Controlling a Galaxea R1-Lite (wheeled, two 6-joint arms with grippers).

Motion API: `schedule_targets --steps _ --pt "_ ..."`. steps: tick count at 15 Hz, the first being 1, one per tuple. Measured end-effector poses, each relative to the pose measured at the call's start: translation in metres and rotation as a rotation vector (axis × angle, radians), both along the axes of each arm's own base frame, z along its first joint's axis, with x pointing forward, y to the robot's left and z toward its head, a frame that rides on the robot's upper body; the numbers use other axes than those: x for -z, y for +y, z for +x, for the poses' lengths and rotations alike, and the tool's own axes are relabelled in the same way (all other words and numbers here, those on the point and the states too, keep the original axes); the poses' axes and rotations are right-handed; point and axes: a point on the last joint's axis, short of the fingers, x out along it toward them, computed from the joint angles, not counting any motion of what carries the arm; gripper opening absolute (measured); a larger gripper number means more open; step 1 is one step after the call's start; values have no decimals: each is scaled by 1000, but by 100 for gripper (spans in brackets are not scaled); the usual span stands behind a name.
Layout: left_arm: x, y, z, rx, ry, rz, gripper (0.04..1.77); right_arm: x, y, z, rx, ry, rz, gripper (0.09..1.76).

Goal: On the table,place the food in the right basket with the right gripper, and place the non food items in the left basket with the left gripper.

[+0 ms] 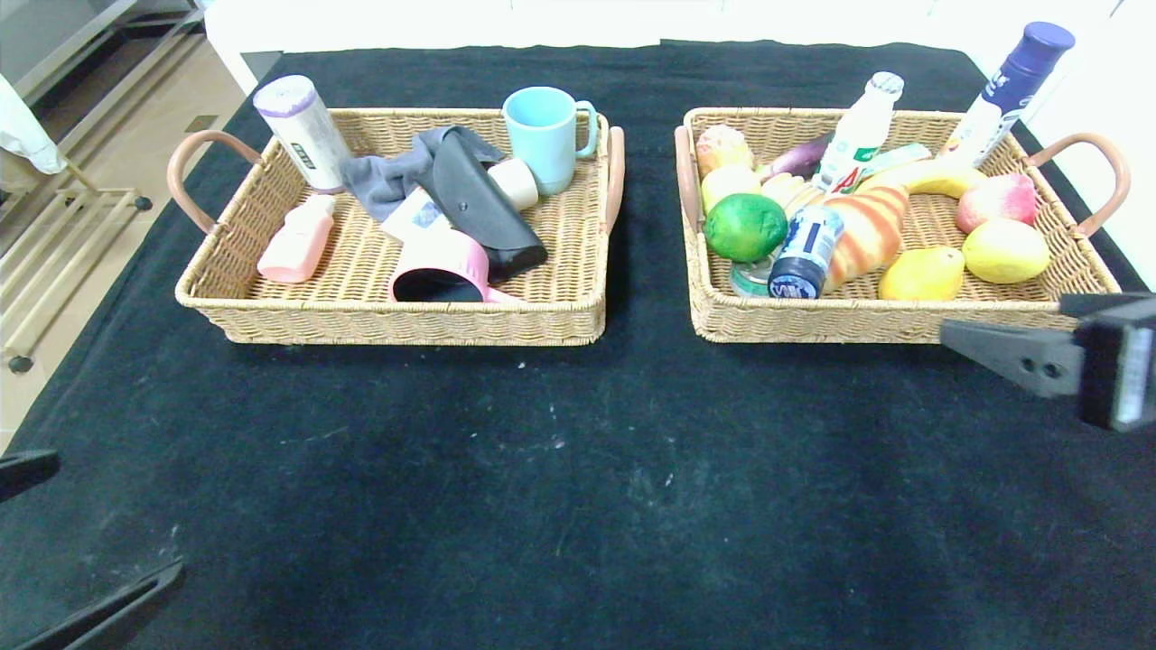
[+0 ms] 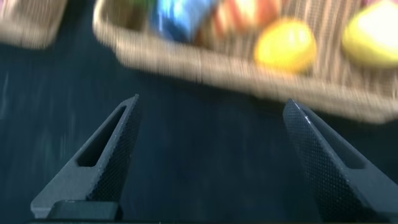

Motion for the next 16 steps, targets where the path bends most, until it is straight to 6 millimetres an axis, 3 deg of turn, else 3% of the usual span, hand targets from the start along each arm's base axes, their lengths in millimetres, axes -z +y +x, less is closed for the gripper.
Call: schedule_targets --steps 4,7,10,12,16 --pt "-8 27 -48 -75 -20 -24 172 3 -55 -79 7 47 -28 168" --pt "-10 36 -87 -107 -65 -49 172 6 -81 -138 40 2 -41 169" --pt "-8 40 -129 -135 -62 -48 172 16 -91 -199 60 -52 -101 170" --pt "-11 43 -154 -140 -65 -56 172 25 -91 -229 94 -97 -114 170" --pt "-15 39 -188 -150 -82 -68 172 53 -88 -259 145 -120 -111 170"
